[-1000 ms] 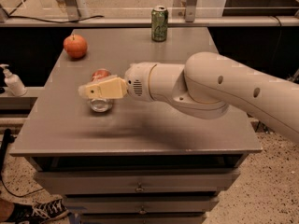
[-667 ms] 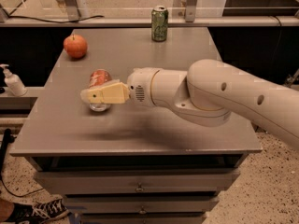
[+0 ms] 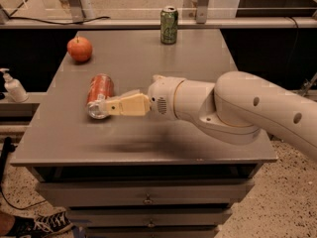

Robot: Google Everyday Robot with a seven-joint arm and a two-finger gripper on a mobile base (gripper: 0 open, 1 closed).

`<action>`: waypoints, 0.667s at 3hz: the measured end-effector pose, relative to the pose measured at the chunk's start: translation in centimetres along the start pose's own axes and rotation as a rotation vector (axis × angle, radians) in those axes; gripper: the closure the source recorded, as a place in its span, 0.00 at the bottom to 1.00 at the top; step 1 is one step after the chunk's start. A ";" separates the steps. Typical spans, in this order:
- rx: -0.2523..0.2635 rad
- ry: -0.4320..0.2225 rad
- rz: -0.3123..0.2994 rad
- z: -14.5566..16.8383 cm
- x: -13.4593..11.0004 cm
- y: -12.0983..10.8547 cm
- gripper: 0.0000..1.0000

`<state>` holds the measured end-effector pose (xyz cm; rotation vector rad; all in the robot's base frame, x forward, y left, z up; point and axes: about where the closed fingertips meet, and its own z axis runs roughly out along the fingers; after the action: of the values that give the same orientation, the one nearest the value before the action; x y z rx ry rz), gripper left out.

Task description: Knock coke can over

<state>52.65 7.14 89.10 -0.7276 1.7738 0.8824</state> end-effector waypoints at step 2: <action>0.114 -0.075 -0.139 -9.1 -1.3 -6.8 0.00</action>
Offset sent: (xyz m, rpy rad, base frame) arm 0.0246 -0.2021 0.0418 -0.0738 -0.2955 -0.1770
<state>53.91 -4.02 91.02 -0.7249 1.6716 0.7009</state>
